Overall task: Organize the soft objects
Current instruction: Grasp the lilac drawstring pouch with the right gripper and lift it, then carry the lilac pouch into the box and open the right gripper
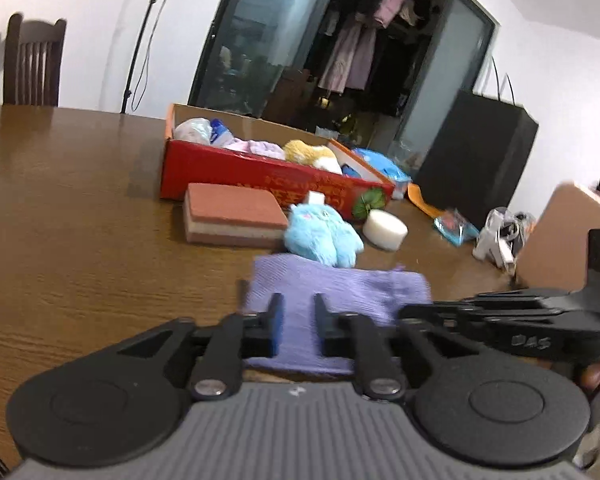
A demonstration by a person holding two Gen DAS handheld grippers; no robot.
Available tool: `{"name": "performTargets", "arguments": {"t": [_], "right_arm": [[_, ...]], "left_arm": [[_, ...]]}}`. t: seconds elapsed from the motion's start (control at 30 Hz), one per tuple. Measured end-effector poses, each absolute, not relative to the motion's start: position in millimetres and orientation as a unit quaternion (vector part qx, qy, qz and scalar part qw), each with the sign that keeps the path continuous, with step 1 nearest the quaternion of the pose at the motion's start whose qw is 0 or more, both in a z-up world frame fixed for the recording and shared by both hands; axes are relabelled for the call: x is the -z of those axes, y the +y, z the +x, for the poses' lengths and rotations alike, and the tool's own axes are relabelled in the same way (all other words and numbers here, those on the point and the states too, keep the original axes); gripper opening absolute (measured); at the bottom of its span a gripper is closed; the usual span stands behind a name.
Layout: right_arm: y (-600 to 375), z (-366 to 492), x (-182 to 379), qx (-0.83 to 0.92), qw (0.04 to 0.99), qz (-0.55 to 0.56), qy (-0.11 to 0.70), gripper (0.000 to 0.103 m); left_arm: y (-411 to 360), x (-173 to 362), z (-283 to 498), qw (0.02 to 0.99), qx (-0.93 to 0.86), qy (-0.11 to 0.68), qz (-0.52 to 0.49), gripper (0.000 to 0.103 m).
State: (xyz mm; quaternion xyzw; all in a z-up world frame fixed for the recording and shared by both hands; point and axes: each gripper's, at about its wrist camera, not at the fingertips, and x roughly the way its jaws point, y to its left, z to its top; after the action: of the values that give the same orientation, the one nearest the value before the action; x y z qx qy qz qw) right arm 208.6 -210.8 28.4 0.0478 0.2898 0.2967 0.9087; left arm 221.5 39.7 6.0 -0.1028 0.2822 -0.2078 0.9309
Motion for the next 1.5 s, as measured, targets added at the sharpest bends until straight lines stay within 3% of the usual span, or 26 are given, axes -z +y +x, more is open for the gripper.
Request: {"name": "performTargets", "arguments": {"t": [0.03,0.07,0.13,0.23,0.3,0.4,0.8,1.07,1.27,1.5], "right_arm": [[-222.0,202.8,-27.4,-0.295,0.907,0.052,0.296,0.002],[-231.0,199.3,-25.6,-0.288,0.908,0.057,0.300,0.003],[-247.0,194.0,-19.2,-0.269,0.910,0.063,0.308,0.003],[-260.8,191.7,-11.0,-0.241,0.915,0.078,0.314,0.003],[-267.1,190.1,-9.1,-0.241,0.915,0.089,0.311,0.003],[-267.7,191.1,-7.7,-0.234,0.919,0.083,0.307,0.003],[-271.7,217.2,-20.4,-0.259,0.915,0.109,0.289,0.003],[-265.4,295.9,-93.8,-0.275,0.932,0.075,0.225,0.003],[-237.9,390.2,-113.7,-0.267,0.935,0.047,0.230,0.003],[-191.6,480.1,-73.7,-0.302,0.902,0.078,0.300,0.003]], "left_arm": [[35.5,-3.6,222.7,0.930,0.208,0.287,-0.096,0.065],[30.7,-0.7,224.5,0.929,0.207,0.294,-0.092,0.072],[20.6,5.4,228.6,0.922,0.213,0.312,-0.085,0.067],[6.7,14.0,230.9,0.909,0.238,0.332,-0.084,0.047],[-1.3,18.7,231.6,0.904,0.245,0.341,-0.081,0.022],[-9.0,22.3,231.1,0.902,0.251,0.342,-0.077,0.014],[-11.9,-15.1,246.9,0.916,0.273,0.283,-0.074,0.011],[-7.3,-91.8,333.0,0.935,0.279,0.217,-0.037,0.011],[8.2,-75.4,416.5,0.936,0.230,0.263,-0.038,0.011],[34.6,-29.5,471.5,0.928,0.151,0.340,-0.025,0.013]]}}
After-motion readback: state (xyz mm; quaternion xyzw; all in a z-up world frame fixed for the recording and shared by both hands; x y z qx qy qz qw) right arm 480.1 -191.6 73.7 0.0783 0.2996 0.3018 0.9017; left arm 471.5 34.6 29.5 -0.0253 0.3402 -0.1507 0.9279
